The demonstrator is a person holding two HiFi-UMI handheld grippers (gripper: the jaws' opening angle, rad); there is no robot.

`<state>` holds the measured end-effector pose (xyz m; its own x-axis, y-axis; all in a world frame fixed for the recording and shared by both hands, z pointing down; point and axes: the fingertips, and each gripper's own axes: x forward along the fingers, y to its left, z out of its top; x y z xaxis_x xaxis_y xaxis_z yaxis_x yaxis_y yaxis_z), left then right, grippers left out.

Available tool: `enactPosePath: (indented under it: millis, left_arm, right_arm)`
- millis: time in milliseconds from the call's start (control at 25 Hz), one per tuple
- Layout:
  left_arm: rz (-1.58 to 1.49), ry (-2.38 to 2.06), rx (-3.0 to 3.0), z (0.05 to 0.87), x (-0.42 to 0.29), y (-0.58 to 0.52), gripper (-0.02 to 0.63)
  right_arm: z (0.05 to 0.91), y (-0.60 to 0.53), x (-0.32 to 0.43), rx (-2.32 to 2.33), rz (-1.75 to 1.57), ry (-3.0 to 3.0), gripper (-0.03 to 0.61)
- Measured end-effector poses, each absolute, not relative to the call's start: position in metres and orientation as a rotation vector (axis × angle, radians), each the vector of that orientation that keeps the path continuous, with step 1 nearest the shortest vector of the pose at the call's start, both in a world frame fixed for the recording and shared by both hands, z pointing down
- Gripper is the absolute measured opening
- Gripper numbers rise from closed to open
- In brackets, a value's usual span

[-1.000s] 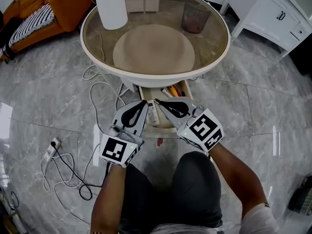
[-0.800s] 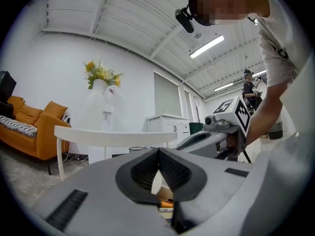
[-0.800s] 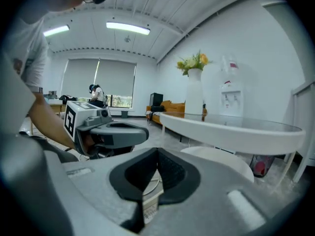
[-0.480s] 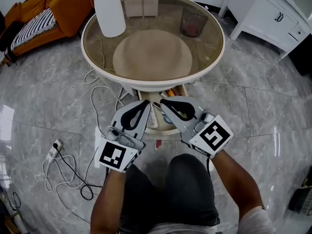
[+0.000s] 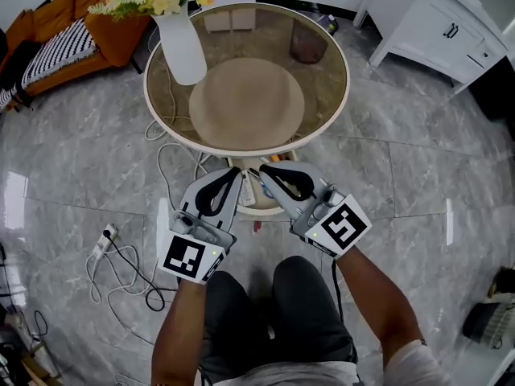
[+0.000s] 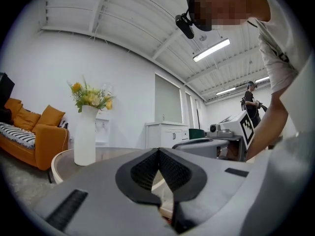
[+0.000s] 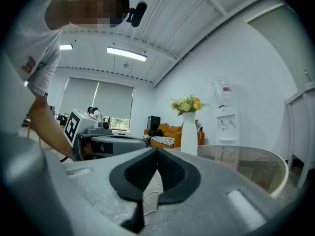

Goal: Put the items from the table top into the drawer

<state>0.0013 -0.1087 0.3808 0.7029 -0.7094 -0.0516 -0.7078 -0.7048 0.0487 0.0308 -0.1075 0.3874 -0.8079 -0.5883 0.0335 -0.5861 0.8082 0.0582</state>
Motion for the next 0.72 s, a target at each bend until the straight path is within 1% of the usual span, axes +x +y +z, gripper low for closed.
enactPosePath:
  millis: [360, 560, 720]
  left_arm:
    - [-0.066, -1.204, 2.858, 0.247, 0.004, -0.093, 0.000]
    - [-0.089, -1.214, 2.859, 0.159, 0.000, -0.080, 0.000]
    - [-0.143, -1.218, 2.881, 0.088, -0.001, -0.065, 0.000]
  right_arm:
    - [0.250, -0.093, 0.031, 0.944, -0.063, -2.937, 0.000]
    - [0.169, -0.078, 0.027, 0.949, -0.014, -2.947, 0.000]
    - [0.104, -0.064, 0.028, 0.967, -0.038, -2.962, 0.000]
